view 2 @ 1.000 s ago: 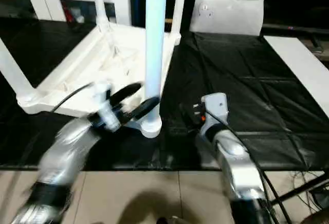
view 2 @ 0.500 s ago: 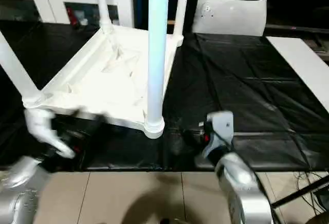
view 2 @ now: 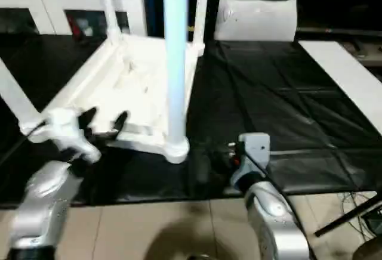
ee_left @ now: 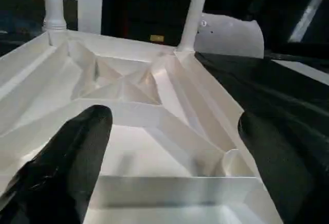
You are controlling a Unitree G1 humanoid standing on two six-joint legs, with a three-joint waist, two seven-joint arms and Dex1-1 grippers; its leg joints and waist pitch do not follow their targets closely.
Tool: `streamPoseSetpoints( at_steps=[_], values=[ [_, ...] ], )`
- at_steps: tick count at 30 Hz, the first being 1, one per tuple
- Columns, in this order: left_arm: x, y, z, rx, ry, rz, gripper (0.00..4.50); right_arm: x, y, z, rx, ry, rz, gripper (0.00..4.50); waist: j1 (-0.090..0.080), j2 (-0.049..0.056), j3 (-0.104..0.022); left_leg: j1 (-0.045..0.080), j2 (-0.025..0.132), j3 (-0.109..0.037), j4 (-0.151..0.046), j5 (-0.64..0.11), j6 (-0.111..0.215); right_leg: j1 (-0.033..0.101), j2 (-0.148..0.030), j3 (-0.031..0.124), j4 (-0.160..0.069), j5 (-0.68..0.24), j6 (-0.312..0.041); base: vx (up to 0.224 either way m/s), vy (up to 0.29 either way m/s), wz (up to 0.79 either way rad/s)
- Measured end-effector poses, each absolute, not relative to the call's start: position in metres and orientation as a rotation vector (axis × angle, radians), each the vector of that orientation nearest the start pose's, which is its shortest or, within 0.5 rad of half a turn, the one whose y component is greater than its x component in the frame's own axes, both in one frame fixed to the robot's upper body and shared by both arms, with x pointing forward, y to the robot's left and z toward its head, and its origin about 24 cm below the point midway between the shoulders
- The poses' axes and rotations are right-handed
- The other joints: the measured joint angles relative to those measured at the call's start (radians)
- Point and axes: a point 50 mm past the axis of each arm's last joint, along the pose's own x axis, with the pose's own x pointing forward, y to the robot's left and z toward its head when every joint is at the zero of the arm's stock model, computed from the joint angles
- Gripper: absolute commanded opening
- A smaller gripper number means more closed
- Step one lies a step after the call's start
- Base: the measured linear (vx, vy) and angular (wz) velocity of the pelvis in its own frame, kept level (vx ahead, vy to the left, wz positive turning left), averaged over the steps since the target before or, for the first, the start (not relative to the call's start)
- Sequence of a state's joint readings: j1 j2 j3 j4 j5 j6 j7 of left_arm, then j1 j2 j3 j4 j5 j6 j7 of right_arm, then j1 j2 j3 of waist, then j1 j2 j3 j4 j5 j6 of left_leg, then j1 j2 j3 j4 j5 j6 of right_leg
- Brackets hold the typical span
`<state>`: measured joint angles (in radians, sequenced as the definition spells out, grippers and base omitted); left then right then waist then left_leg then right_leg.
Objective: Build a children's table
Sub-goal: Rotate table base
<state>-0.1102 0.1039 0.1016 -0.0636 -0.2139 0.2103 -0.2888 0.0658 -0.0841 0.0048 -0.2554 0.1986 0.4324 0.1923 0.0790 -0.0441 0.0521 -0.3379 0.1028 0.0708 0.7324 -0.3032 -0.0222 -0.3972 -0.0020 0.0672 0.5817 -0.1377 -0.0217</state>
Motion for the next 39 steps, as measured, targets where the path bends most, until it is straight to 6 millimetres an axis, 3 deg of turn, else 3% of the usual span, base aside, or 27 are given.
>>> streamPoseSetpoints(
  at_steps=[1, 2, 3, 4, 5, 6, 7, 8, 9, 10, 13, 18, 23, 26, 28, 30, 31, 32, 33, 34, 35, 38, 39],
  values=[
    [0.273, 0.168, 0.07, -0.114, 0.013, -0.241, 4.42, 0.239, -0.148, 0.05, 0.13, 0.221, 0.239, 4.5, -0.018, 0.004, -0.001, -0.005, 0.003, -0.015, -0.035, 0.0, 0.002, -0.001, -0.001, 0.008, 0.0, 0.004, 0.018, -0.059, 0.274, -0.36],
    [0.273, 0.169, 0.07, -0.106, 0.016, -0.235, 4.42, 0.241, -0.147, 0.052, 0.131, 0.214, 0.243, 4.5, -0.04, 0.023, -0.005, -0.011, 0.017, -0.022, -0.055, 0.027, -0.016, -0.001, -0.009, -0.007, 0.0, 0.006, 0.028, -0.081, 0.443, -0.36],
    [0.272, 0.171, 0.068, -0.099, 0.029, -0.223, 4.42, 0.241, -0.145, 0.051, 0.142, 0.224, 0.245, 4.5, -0.078, 0.025, -0.004, -0.011, 0.008, -0.012, -0.053, 0.034, -0.029, -0.002, -0.029, -0.027, -0.005, -0.006, 0.028, -0.057, 0.324, -0.09],
    [0.272, 0.173, 0.066, -0.096, 0.043, -0.208, 4.42, 0.24, -0.142, 0.05, 0.15, 0.235, 0.253, 4.5, -0.107, 0.027, -0.005, -0.016, 0.002, -0.011, -0.058, 0.037, -0.017, -0.003, -0.042, -0.046, 0.006, -0.037, -0.009, -0.061, 0.328, 0.03],
    [0.271, 0.174, 0.065, -0.096, 0.057, -0.194, 4.42, 0.24, -0.139, 0.049, 0.163, 0.246, 0.256, 4.5, -0.124, 0.025, -0.006, -0.018, -0.003, -0.011, -0.063, 0.043, -0.004, -0.005, -0.057, -0.081, 0.038, -0.068, -0.048, -0.039, 0.159, 0.03],
    [0.271, 0.175, 0.065, -0.095, 0.066, -0.186, 4.42, 0.24, -0.138, 0.048, 0.167, 0.254, 0.252, 4.5, -0.133, 0.026, -0.006, -0.02, -0.004, -0.011, -0.066, 0.047, 0.005, 0.0, -0.057, -0.107, 0.067, -0.077, -0.063, -0.071, 0.278, 0.05],
    [0.271, 0.175, 0.067, -0.094, 0.06, -0.184, 4.42, 0.24, -0.139, 0.048, 0.165, 0.262, 0.248, 4.5, -0.137, 0.026, -0.006, -0.025, -0.006, -0.009, -0.067, 0.05, 0.013, 0.021, -0.056, -0.136, 0.067, -0.077, -0.065, -0.058, 0.216, -0.03],
    [0.27, 0.174, 0.069, -0.088, 0.051, -0.183, 4.42, 0.24, -0.139, 0.047, 0.165, 0.265, 0.245, 4.5, -0.14, 0.021, -0.009, -0.034, -0.014, -0.006, -0.067, 0.053, 0.018, 0.044, -0.053, -0.145, 0.057, -0.077, -0.064, -0.099, 0.283, -0.1],
    [0.268, 0.175, 0.07, -0.074, 0.052, -0.173, 4.42, 0.241, -0.14, 0.047, 0.161, 0.268, 0.24, 4.5, -0.139, 0.017, -0.012, -0.046, -0.022, 0.001, -0.067, 0.058, 0.024, 0.054, -0.06, -0.144, 0.028, -0.081, -0.021, -0.066, 0.164, -0.11],
    [0.265, 0.175, 0.07, -0.061, 0.054, -0.164, 4.42, 0.24, -0.14, 0.047, 0.161, 0.275, 0.24, 4.5, -0.137, 0.015, -0.012, -0.052, -0.025, 0.006, -0.067, 0.06, 0.024, 0.055, -0.066, -0.141, 0.024, -0.076, -0.012, -0.092, 0.119, -0.08],
    [0.26, 0.172, 0.069, -0.057, 0.058, -0.168, 4.42, 0.239, -0.145, 0.044, 0.137, 0.302, 0.235, 4.5, -0.131, 0.008, -0.009, -0.055, -0.029, 0.028, -0.068, 0.061, 0.023, 0.047, -0.085, -0.135, 0.024, -0.082, 0.037, -0.072, 0.059, 0.0],
    [0.255, 0.172, 0.073, -0.046, 0.043, -0.171, 4.42, 0.236, -0.151, 0.044, 0.092, 0.296, 0.236, 4.5, -0.129, -0.005, 0.0, -0.056, -0.029, 0.033, -0.073, 0.061, 0.023, 0.038, -0.089, -0.135, 0.025, -0.089, 0.048, -0.036, 0.007, 0.03],
    [0.252, 0.168, 0.069, -0.052, 0.058, -0.188, 4.42, 0.234, -0.154, 0.044, 0.091, 0.288, 0.222, 4.5, -0.13, -0.013, 0.001, -0.064, -0.027, 0.036, -0.076, 0.061, 0.023, 0.032, -0.089, -0.135, 0.026, -0.089, 0.048, 0.0, 0.0, 0.0],
    [0.252, 0.166, 0.069, -0.058, 0.058, -0.195, 4.42, 0.235, -0.154, 0.045, 0.092, 0.284, 0.223, 4.5, -0.132, -0.014, 0.004, -0.052, -0.018, 0.045, -0.077, 0.06, 0.023, 0.038, -0.089, -0.141, 0.021, -0.09, 0.049, 0.0, 0.0, 0.0],
    [0.252, 0.164, 0.069, -0.059, 0.058, -0.206, 4.42, 0.235, -0.154, 0.045, 0.093, 0.28, 0.223, 4.5, -0.141, -0.005, 0.012, -0.034, -0.005, 0.044, -0.082, 0.059, 0.025, 0.064, -0.088, -0.165, 0.001, -0.101, 0.051, 0.0, 0.0, 0.0],
    [0.252, 0.164, 0.069, -0.055, 0.058, -0.215, 4.42, 0.235, -0.154, 0.046, 0.092, 0.274, 0.224, 4.5, -0.157, -0.002, 0.016, -0.014, 0.0, 0.046, -0.102, 0.058, 0.025, 0.087, -0.088, -0.179, -0.003, -0.135, 0.04, 0.053, 0.003, -0.05],
    [0.252, 0.163, 0.069, -0.051, 0.058, -0.22, 4.42, 0.235, -0.154, 0.046, 0.091, 0.274, 0.223, 4.5, -0.161, -0.004, 0.016, -0.008, 0.0, 0.048, -0.11, 0.059, 0.025, 0.09, -0.088, -0.178, -0.001, -0.142, 0.034, 0.073, -0.02, -0.04],
    [0.253, 0.162, 0.07, -0.052, 0.056, -0.228, 4.42, 0.235, -0.155, 0.046, 0.089, 0.271, 0.222, 4.5, -0.165, -0.014, 0.016, 0.002, 0.0, 0.05, -0.115, 0.059, 0.025, 0.091, -0.089, -0.176, -0.003, -0.142, 0.034, 0.0, 0.0, 0.0],
    [0.252, 0.16, 0.069, -0.055, 0.057, -0.237, 4.42, 0.235, -0.156, 0.047, 0.085, 0.268, 0.219, 4.5, -0.168, -0.017, 0.017, 0.008, 0.0, 0.051, -0.119, 0.058, 0.024, 0.093, -0.089, -0.176, -0.004, -0.142, 0.034, 0.072, -0.045, -0.03],
    [0.252, 0.158, 0.069, -0.057, 0.057, -0.248, 4.42, 0.236, -0.158, 0.048, 0.081, 0.258, 0.213, 4.5, -0.17, -0.027, 0.014, 0.011, 0.002, 0.052, -0.119, 0.052, 0.015, 0.105, -0.09, -0.177, -0.007, -0.143, 0.035, 0.069, -0.045, -0.05],
    [0.252, 0.156, 0.069, -0.064, 0.057, -0.253, 4.42, 0.236, -0.161, 0.05, 0.078, 0.251, 0.208, 4.5, -0.163, -0.03, 0.013, 0.01, 0.003, 0.053, -0.117, 0.049, 0.014, 0.107, -0.09, -0.177, -0.008, -0.143, 0.036, 0.121, -0.042, -0.09],
    [0.252, 0.148, 0.069, -0.074, 0.055, -0.286, 4.42, 0.235, -0.167, 0.052, 0.07, 0.24, 0.187, 4.5, -0.147, -0.02, 0.012, 0.005, 0.017, 0.063, -0.098, 0.042, 0.018, 0.113, -0.086, -0.178, -0.01, -0.144, 0.04, 0.117, 0.007, -0.02],
    [0.252, 0.149, 0.069, -0.071, 0.055, -0.284, 4.42, 0.236, -0.166, 0.052, 0.072, 0.239, 0.19, 4.5, -0.144, -0.022, 0.01, 0.009, 0.017, 0.064, -0.099, 0.035, 0.023, 0.119, -0.084, -0.178, -0.017, -0.145, 0.041, 0.14, 0.024, 0.05]
  ],
)
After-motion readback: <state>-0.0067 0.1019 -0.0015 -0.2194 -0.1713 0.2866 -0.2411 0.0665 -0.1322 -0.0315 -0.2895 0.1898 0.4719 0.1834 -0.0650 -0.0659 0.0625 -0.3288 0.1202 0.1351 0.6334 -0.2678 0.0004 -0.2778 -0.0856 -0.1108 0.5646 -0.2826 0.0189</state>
